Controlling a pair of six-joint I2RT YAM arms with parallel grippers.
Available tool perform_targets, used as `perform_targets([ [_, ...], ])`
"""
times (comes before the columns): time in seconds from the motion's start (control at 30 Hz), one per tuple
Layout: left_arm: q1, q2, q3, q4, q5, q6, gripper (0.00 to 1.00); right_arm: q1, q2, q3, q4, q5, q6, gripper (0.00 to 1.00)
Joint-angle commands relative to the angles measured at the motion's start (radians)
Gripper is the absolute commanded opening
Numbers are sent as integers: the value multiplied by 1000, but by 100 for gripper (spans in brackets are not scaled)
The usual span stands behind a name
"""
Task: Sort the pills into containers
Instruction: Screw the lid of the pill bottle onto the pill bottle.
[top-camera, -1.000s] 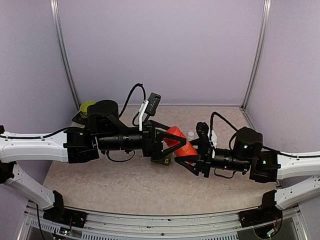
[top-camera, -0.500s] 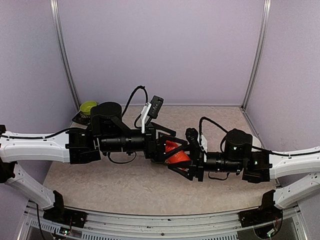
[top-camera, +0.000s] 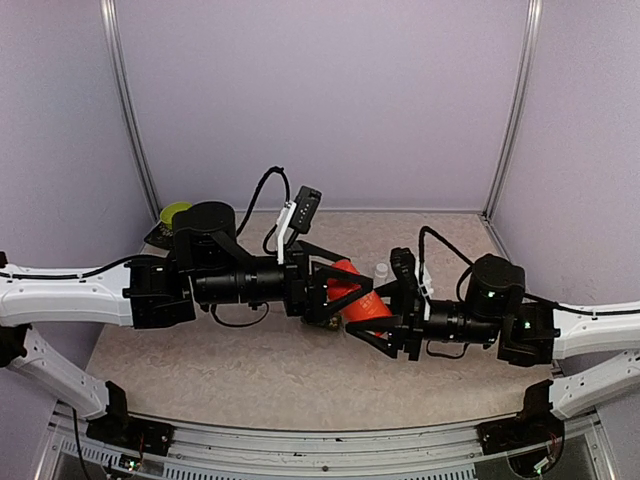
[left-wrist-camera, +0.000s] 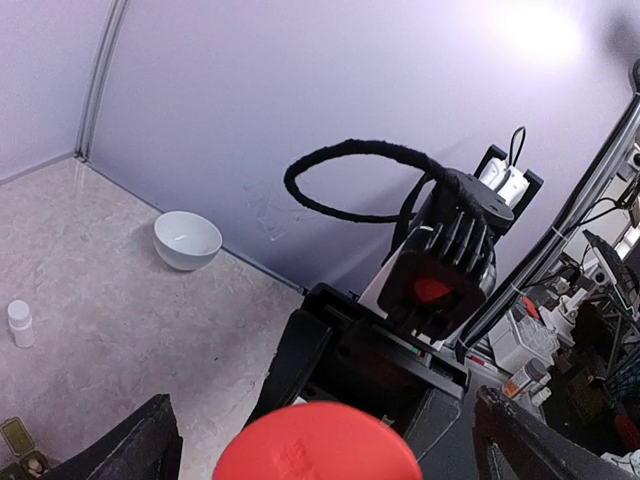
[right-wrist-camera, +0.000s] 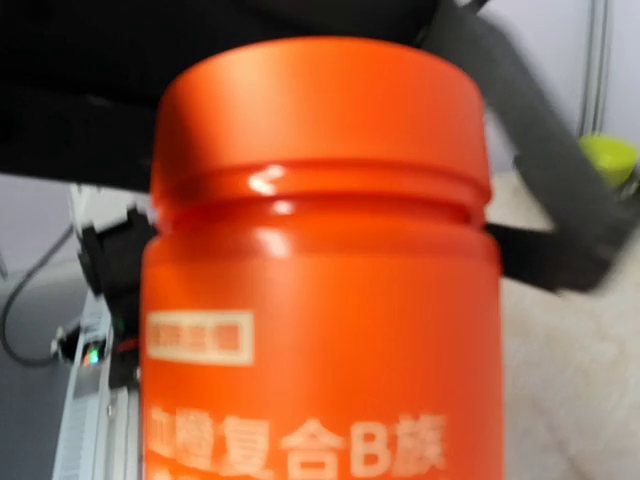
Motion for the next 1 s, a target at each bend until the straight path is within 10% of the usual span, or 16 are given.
perform_targets([
  [0.0,20,-64,9,7,-38,22,99,3,-90,-20,-14,61,-14,0],
  [0.97,7,-21,13,45,39,-1,99,3,-78,0,-45,158,-45,0],
])
